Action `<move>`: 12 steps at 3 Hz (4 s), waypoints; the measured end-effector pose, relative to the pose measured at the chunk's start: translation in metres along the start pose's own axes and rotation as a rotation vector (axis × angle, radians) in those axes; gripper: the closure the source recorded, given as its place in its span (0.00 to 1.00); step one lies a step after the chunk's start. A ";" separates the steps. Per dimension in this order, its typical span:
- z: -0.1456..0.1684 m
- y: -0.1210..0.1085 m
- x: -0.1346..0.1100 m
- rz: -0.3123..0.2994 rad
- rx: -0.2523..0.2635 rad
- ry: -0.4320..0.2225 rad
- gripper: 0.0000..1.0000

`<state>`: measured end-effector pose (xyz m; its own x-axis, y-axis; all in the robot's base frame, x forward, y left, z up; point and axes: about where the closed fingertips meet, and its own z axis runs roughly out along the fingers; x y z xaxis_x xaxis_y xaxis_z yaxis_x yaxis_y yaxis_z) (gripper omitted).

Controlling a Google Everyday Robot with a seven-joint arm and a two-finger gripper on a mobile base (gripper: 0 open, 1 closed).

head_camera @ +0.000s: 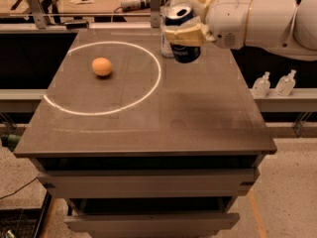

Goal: Place pepsi can upright

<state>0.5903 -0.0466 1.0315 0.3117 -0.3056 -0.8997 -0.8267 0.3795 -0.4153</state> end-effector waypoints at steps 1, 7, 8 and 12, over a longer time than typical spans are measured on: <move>0.004 0.019 0.016 0.048 -0.042 -0.105 1.00; 0.017 0.097 0.076 0.250 -0.184 -0.143 1.00; 0.018 0.099 0.075 0.262 -0.153 -0.167 1.00; 0.022 0.104 0.070 0.266 -0.136 -0.196 0.36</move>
Offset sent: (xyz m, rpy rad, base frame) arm -0.0260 0.0161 -0.0769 0.1597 0.0899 0.2082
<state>0.5364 -0.0098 0.9225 0.1505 -0.0330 -0.9881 -0.9416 0.2996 -0.1535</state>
